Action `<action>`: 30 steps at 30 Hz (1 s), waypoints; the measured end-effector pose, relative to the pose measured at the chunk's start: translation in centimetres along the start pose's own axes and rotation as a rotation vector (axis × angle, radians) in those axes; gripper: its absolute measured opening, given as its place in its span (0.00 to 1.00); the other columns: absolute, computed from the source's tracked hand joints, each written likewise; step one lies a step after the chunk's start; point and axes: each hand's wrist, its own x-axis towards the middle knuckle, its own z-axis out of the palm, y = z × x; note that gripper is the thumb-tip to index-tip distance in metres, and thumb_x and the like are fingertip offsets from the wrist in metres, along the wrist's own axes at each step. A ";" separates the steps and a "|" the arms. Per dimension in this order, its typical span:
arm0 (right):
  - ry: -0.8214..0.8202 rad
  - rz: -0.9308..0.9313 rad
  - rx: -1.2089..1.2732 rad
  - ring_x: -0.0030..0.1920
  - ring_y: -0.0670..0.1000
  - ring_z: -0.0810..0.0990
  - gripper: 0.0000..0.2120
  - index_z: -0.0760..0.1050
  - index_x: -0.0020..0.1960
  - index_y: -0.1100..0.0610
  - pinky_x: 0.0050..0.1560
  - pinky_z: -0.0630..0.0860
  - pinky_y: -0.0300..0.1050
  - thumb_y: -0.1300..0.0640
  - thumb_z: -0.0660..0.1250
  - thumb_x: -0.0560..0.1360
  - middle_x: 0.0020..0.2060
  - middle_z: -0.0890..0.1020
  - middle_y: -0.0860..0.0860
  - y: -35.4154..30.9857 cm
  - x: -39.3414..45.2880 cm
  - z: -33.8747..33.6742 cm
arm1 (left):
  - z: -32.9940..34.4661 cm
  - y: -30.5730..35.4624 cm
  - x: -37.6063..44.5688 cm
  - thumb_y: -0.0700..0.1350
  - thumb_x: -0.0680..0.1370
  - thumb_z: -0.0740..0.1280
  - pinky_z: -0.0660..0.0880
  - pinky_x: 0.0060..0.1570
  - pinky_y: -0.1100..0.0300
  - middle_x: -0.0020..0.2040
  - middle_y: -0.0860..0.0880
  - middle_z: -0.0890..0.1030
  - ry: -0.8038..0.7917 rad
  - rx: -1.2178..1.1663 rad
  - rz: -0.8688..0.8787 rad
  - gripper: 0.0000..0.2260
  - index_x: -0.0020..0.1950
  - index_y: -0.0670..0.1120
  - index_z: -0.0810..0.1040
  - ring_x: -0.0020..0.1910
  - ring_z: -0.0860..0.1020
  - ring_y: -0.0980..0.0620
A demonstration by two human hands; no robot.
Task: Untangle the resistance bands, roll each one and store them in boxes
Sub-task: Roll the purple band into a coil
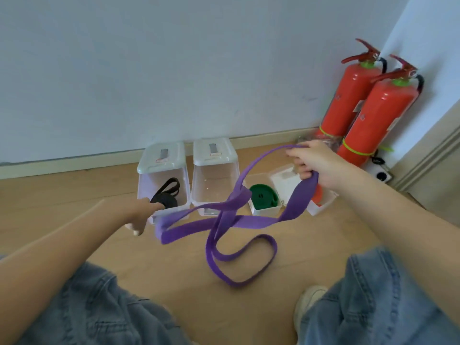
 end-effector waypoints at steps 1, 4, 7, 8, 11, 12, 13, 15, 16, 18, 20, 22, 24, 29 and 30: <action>-0.131 0.016 0.039 0.19 0.44 0.57 0.07 0.71 0.40 0.57 0.18 0.54 0.34 0.62 0.62 0.77 0.26 0.62 0.49 -0.5 -0.8 0.9 | -0.3 0.3 0.2 0.43 0.73 0.69 0.69 0.58 0.58 0.70 0.45 0.64 0.054 -0.101 0.044 0.37 0.76 0.49 0.50 0.66 0.69 0.47; -0.508 0.042 0.158 0.21 0.43 0.57 0.13 0.66 0.35 0.57 0.18 0.53 0.34 0.66 0.57 0.78 0.23 0.63 0.48 -1.6 -3.2 4.3 | -2.5 3.2 0.3 0.50 0.72 0.72 0.64 0.62 0.63 0.70 0.51 0.65 0.184 -0.619 0.309 0.40 0.75 0.50 0.50 0.69 0.66 0.51; -0.704 -0.003 0.340 0.21 0.43 0.59 0.14 0.67 0.35 0.59 0.20 0.57 0.33 0.67 0.55 0.78 0.27 0.68 0.51 -3.0 -4.4 6.7 | -4.2 6.7 -0.3 0.52 0.71 0.72 0.69 0.57 0.67 0.61 0.54 0.72 0.241 -1.095 0.472 0.29 0.68 0.49 0.64 0.61 0.72 0.55; -0.734 -0.006 0.424 0.21 0.43 0.61 0.12 0.70 0.36 0.61 0.21 0.61 0.33 0.67 0.56 0.77 0.29 0.73 0.53 -3.5 -4.6 7.1 | -4.4 7.6 -0.2 0.51 0.72 0.72 0.71 0.56 0.65 0.58 0.52 0.75 0.254 -1.210 0.488 0.24 0.64 0.48 0.69 0.58 0.74 0.54; -0.689 -0.094 0.647 0.24 0.44 0.67 0.05 0.75 0.45 0.64 0.25 0.68 0.35 0.65 0.62 0.74 0.35 0.82 0.54 -4.5 -4.0 7.5 | -4.7 8.9 0.2 0.48 0.76 0.67 0.73 0.53 0.59 0.51 0.48 0.79 0.340 -1.460 0.429 0.08 0.52 0.47 0.75 0.52 0.77 0.51; -0.630 -0.128 0.670 0.24 0.44 0.67 0.05 0.75 0.47 0.64 0.25 0.67 0.35 0.64 0.63 0.73 0.34 0.83 0.53 -4.6 -3.5 7.3 | -4.8 8.8 0.2 0.46 0.77 0.66 0.73 0.54 0.57 0.49 0.47 0.80 0.352 -1.517 0.401 0.03 0.48 0.47 0.75 0.51 0.77 0.50; -0.553 -0.150 0.647 0.24 0.44 0.67 0.05 0.76 0.46 0.63 0.24 0.66 0.35 0.65 0.63 0.73 0.34 0.82 0.52 -4.6 -2.8 6.9 | -4.9 8.6 0.1 0.43 0.77 0.65 0.73 0.55 0.55 0.47 0.46 0.80 0.376 -1.542 0.379 0.02 0.45 0.47 0.75 0.49 0.77 0.50; -0.352 -0.203 0.357 0.24 0.44 0.67 0.06 0.77 0.44 0.60 0.24 0.64 0.35 0.67 0.63 0.75 0.32 0.79 0.51 -4.0 -1.6 5.5 | -5.3 7.6 -0.6 0.38 0.76 0.61 0.76 0.47 0.56 0.37 0.47 0.79 0.430 -1.602 0.351 0.07 0.38 0.45 0.73 0.39 0.76 0.50; -0.243 -0.242 0.072 0.25 0.44 0.67 0.07 0.76 0.42 0.57 0.26 0.65 0.35 0.66 0.64 0.75 0.31 0.77 0.50 -3.5 -1.2 4.7 | -5.7 6.8 -1.1 0.37 0.75 0.58 0.74 0.39 0.58 0.30 0.49 0.75 0.427 -1.702 0.384 0.09 0.35 0.44 0.71 0.33 0.73 0.51; -0.045 -0.300 -0.463 0.30 0.45 0.72 0.08 0.75 0.39 0.53 0.31 0.66 0.36 0.64 0.67 0.73 0.31 0.76 0.47 -2.5 -0.4 3.0 | -6.5 4.7 -2.2 0.39 0.71 0.54 0.64 0.28 0.61 0.24 0.51 0.65 0.293 -1.993 0.604 0.07 0.33 0.45 0.67 0.24 0.63 0.54; -0.014 -0.357 -0.673 0.34 0.49 0.75 0.06 0.77 0.39 0.54 0.35 0.69 0.39 0.64 0.67 0.70 0.30 0.75 0.48 -1.8 0.0 1.8 | -7.3 2.5 -2.8 0.43 0.65 0.57 0.59 0.22 0.64 0.25 0.53 0.61 0.191 -2.087 0.799 0.02 0.35 0.45 0.68 0.21 0.59 0.57; -0.126 -0.350 -0.585 0.33 0.49 0.74 0.07 0.79 0.44 0.57 0.36 0.70 0.40 0.64 0.71 0.68 0.29 0.74 0.49 -1.6 -0.4 1.4 | -7.5 2.0 -2.6 0.43 0.68 0.58 0.57 0.20 0.65 0.24 0.53 0.63 0.236 -1.907 0.675 0.03 0.38 0.45 0.70 0.20 0.58 0.57; -0.323 -0.295 -0.243 0.29 0.46 0.70 0.13 0.79 0.48 0.59 0.33 0.68 0.37 0.62 0.76 0.64 0.28 0.72 0.48 -1.6 -1.4 2.1 | -6.9 3.2 -2.1 0.41 0.75 0.60 0.59 0.22 0.65 0.24 0.54 0.67 0.295 -1.593 0.447 0.03 0.44 0.44 0.73 0.21 0.60 0.55; -0.659 -0.239 0.391 0.26 0.46 0.69 0.12 0.81 0.46 0.54 0.35 0.72 0.40 0.61 0.75 0.63 0.28 0.69 0.48 -2.7 -3.5 5.1 | -5.1 8.2 -1.6 0.51 0.69 0.75 0.68 0.35 0.71 0.36 0.55 0.67 0.283 -1.274 0.637 0.27 0.64 0.60 0.67 0.30 0.67 0.62; -0.657 -0.246 0.382 0.27 0.46 0.70 0.12 0.81 0.46 0.52 0.38 0.72 0.42 0.61 0.74 0.63 0.28 0.70 0.47 -2.8 -3.7 5.6 | -5.1 9.1 -1.6 0.51 0.69 0.75 0.69 0.37 0.70 0.39 0.53 0.68 0.271 -1.275 0.659 0.27 0.64 0.60 0.68 0.32 0.68 0.61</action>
